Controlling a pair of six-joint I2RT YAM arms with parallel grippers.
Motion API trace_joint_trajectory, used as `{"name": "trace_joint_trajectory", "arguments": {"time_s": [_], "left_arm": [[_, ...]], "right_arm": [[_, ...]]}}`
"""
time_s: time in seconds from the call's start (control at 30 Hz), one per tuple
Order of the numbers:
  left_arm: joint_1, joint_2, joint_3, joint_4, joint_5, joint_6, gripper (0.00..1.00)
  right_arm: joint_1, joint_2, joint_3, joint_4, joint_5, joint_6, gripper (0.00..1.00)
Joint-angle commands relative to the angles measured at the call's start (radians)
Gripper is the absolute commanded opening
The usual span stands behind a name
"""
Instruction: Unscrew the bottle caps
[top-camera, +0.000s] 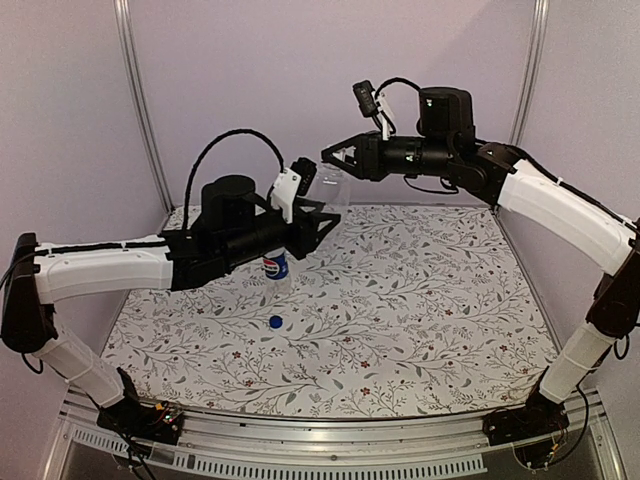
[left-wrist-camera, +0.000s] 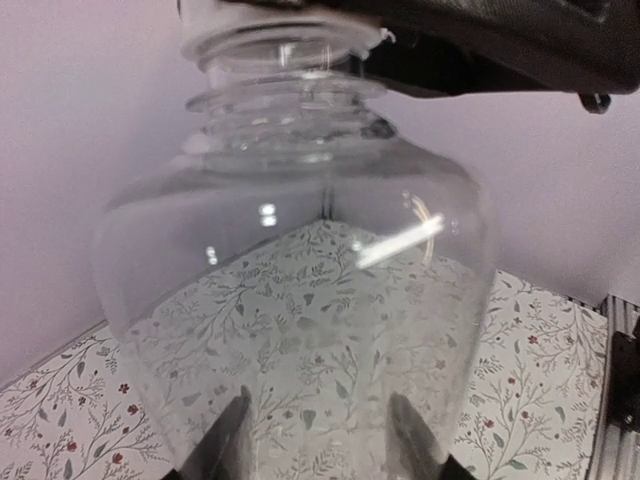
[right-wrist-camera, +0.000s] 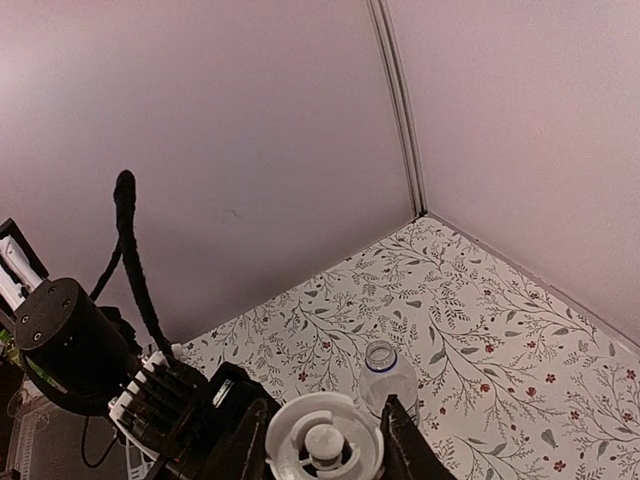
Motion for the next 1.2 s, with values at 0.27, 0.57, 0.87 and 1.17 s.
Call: {"name": "trace_joint_trajectory", "arguments": {"time_s": [0.27,0.57,0.87,1.17], "left_arm": [[0.037,-0.049,-0.033,0.081,0.635,0.049,0.29],[0.099,-0.022,-0.045,0.191,0.937,-0.045,0.28],[0.103,-0.009,-0.028,0.134,0.811,-0.039,0.26],[0.078,0.007,0.001,0.019,0.480,0.004,0.24]], "right_arm": [[-0.051,-0.110,-0.124,-0.084,-0.602,-0.420,0.13],[-0.126,-0.086,-0.093,-0.155,-0.863,-0.517,0.20],[-0.130,-0.080,-0.096,-0.120,-0.685,-0.431,0.49],[-0.130,-0.136,-0.143,-0.023,-0.447,-0.272,0.89]]}}
